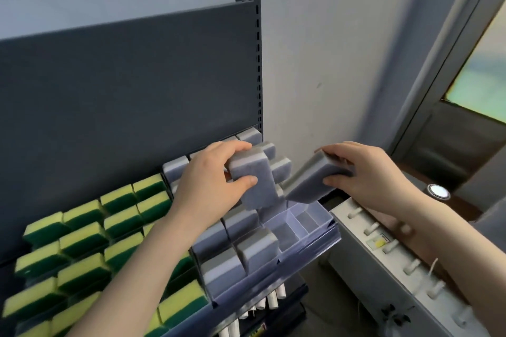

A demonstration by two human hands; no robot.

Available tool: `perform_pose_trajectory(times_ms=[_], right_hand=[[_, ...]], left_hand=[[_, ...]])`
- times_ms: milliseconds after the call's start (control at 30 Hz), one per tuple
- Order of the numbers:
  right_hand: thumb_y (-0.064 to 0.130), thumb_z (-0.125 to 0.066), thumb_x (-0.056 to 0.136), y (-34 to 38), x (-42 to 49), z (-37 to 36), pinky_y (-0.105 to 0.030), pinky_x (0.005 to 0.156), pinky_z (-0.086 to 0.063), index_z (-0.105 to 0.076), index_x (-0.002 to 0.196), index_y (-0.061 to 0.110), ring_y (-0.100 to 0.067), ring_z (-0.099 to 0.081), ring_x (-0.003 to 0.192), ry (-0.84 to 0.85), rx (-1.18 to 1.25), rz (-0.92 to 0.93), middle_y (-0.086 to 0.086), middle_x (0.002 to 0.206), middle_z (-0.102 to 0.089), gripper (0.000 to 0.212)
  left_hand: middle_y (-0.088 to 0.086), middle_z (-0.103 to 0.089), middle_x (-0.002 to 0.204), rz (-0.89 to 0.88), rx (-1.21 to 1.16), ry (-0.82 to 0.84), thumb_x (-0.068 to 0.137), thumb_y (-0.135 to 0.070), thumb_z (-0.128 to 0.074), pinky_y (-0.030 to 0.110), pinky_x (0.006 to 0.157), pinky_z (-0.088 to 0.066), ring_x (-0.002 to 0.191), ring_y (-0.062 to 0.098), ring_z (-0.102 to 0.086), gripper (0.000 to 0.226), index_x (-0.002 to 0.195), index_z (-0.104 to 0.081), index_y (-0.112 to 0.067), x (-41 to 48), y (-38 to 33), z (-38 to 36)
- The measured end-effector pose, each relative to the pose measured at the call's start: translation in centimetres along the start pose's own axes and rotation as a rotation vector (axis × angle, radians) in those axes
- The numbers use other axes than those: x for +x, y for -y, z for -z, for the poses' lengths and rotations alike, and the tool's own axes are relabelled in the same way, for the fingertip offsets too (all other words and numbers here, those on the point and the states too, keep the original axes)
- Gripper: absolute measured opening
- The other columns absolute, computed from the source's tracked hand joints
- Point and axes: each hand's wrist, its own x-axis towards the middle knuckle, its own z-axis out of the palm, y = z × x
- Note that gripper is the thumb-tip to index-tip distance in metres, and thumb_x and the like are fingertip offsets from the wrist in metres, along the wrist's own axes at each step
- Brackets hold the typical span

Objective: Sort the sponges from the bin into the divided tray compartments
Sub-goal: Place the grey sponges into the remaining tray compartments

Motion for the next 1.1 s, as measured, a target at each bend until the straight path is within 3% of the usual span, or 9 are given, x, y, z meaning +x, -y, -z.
perform_pose_trajectory(times_ms=[100, 300, 500, 667, 900, 1100], right_hand=[[0.013, -0.074, 0.074, -1.7, 1.2, 0.5, -0.033, 0.083, -0.049, -0.061, 0.119, 0.021, -0.017, -0.059, 0.096, 0.066, 0.010, 0.074, 0.007, 0.106, -0.065, 0.048], [0.013, -0.073, 0.072, -4.9, 3.0, 1.0, -0.038, 0.080, -0.049, -0.062, 0.115, 0.026, -0.019, -0.059, 0.093, 0.171, 0.053, 0.200, 0.007, 0.100, -0.064, 0.046], [0.014, -0.071, 0.073, -7.2, 3.4, 0.0, -0.030, 0.078, -0.046, -0.062, 0.118, 0.025, -0.016, -0.057, 0.093, 0.304, 0.082, 0.334, 0.007, 0.103, -0.064, 0.047], [0.015, -0.068, 0.074, -8.2, 3.9, -1.0, -0.026, 0.075, -0.043, -0.060, 0.120, 0.026, -0.017, -0.057, 0.094, 0.367, 0.082, 0.438, 0.006, 0.105, -0.063, 0.048], [0.016, -0.068, 0.076, -8.9, 3.6, -2.6, -0.029, 0.083, -0.044, -0.058, 0.124, 0.023, -0.020, -0.055, 0.103, 0.418, 0.063, 0.464, 0.003, 0.112, -0.062, 0.050], [0.017, -0.064, 0.078, -8.8, 3.3, -3.1, -0.034, 0.081, -0.047, -0.059, 0.122, 0.023, -0.022, -0.054, 0.101, 0.386, -0.030, 0.484, 0.000, 0.108, -0.062, 0.045]], left_hand=[[-0.025, -0.052, 0.108, 0.049, 0.018, -0.022, 0.074, -0.029, -0.078, 0.024, 0.086, -0.047, 0.100, 0.002, -0.052, 0.049, 0.118, -0.059, -0.036, -0.2, -1.2, -1.2], [-0.023, -0.054, 0.113, 0.189, 0.051, -0.061, 0.076, -0.031, -0.076, 0.029, 0.084, -0.054, 0.100, 0.002, -0.054, 0.050, 0.121, -0.055, -0.040, -1.0, -3.7, -3.2], [-0.025, -0.052, 0.116, 0.323, 0.087, -0.090, 0.077, -0.029, -0.075, 0.035, 0.088, -0.054, 0.104, 0.003, -0.054, 0.050, 0.121, -0.055, -0.040, -2.7, -5.6, -5.3], [-0.022, -0.053, 0.115, 0.397, 0.110, -0.110, 0.077, -0.024, -0.075, 0.033, 0.091, -0.051, 0.102, 0.003, -0.053, 0.049, 0.121, -0.056, -0.036, -3.8, -6.3, -7.0], [-0.018, -0.052, 0.126, 0.430, 0.197, -0.040, 0.082, -0.025, -0.072, 0.018, 0.093, -0.039, 0.114, 0.001, -0.048, 0.048, 0.126, -0.054, -0.033, -4.2, -6.4, -8.6], [-0.019, -0.052, 0.125, 0.412, 0.234, 0.026, 0.083, -0.028, -0.070, 0.026, 0.094, -0.046, 0.113, 0.004, -0.050, 0.046, 0.126, -0.053, -0.036, -3.9, -6.1, -9.0]])
